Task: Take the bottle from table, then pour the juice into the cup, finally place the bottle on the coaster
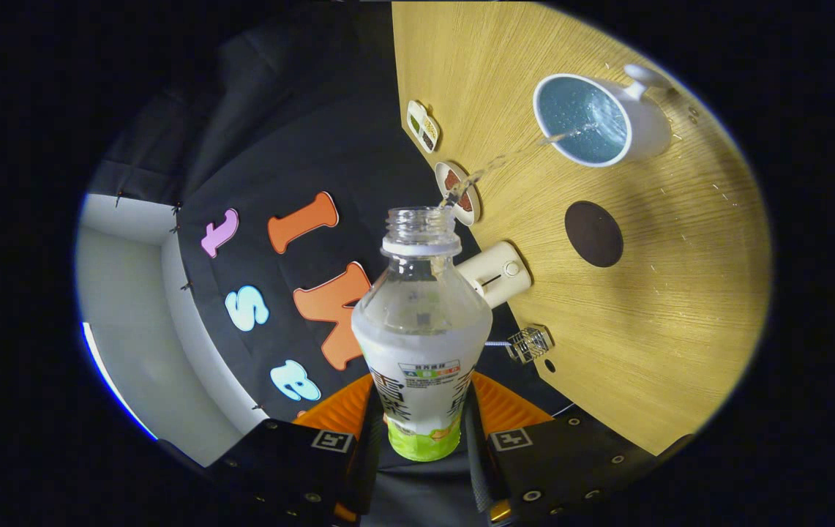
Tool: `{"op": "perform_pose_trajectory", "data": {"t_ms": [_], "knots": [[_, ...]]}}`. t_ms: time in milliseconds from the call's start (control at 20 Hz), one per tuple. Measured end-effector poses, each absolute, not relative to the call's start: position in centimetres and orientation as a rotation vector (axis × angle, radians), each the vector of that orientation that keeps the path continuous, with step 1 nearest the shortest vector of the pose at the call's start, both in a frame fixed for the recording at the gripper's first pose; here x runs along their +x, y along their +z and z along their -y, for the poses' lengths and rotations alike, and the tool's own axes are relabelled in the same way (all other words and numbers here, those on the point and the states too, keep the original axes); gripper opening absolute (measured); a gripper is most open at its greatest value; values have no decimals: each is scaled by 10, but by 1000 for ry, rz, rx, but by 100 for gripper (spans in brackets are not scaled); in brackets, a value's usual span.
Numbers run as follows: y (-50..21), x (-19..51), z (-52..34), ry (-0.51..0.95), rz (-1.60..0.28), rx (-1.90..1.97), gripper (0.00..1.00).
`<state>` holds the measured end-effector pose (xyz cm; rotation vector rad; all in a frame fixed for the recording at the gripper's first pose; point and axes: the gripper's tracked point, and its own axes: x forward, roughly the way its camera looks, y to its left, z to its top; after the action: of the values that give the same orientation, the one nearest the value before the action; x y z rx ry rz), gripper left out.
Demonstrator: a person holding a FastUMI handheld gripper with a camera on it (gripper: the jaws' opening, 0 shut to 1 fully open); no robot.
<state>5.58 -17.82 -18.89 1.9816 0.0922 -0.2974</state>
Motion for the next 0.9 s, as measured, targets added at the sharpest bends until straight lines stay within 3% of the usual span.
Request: {"op": "perform_pose_trajectory", "data": {"t_ms": [900], "knots": [[-184,51,192,-315,6,2126,53]]}}
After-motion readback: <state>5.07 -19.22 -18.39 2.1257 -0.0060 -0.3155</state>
